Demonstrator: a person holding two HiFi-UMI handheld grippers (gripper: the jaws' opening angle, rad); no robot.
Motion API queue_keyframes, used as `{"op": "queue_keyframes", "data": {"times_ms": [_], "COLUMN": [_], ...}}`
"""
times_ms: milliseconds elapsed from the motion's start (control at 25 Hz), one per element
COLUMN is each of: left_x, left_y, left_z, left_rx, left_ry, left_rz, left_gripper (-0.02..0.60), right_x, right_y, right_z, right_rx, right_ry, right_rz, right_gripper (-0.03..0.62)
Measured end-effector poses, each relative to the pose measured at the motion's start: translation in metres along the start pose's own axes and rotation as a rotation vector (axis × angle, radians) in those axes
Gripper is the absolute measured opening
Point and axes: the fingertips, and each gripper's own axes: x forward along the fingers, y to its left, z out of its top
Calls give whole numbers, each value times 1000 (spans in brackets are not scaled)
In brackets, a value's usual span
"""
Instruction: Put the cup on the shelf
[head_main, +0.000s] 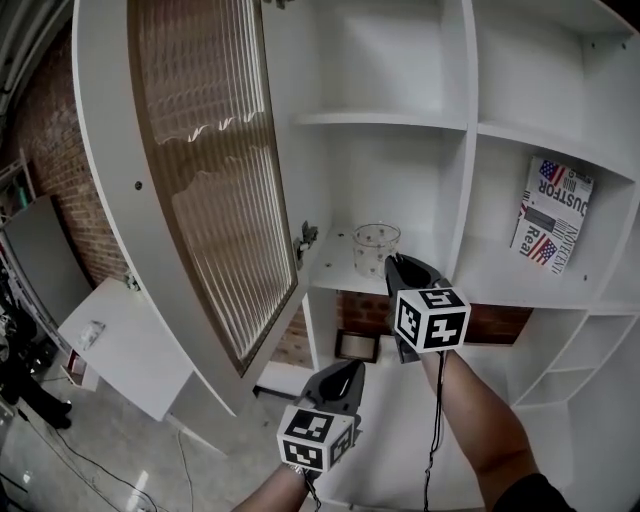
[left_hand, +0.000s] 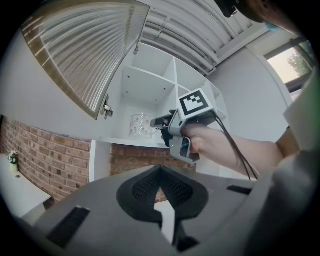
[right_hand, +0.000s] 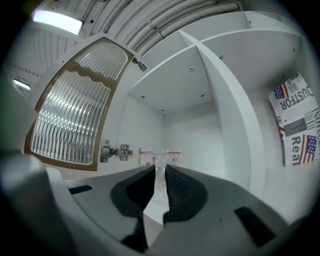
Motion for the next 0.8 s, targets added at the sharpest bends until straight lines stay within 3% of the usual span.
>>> {"op": "queue_keyframes", "data": {"times_ms": [800], "left_x": [-2], "left_y": [10], "left_z": [-4], "left_rx": [-1], "left_ry": [9], "left_rz": [-57], "left_gripper": [3], "right_x": [18], "right_y": [-11], "right_z": [-13], "right_rx": [-21], "right_ry": [72], "right_rz": [-191], "right_gripper": [38]}}
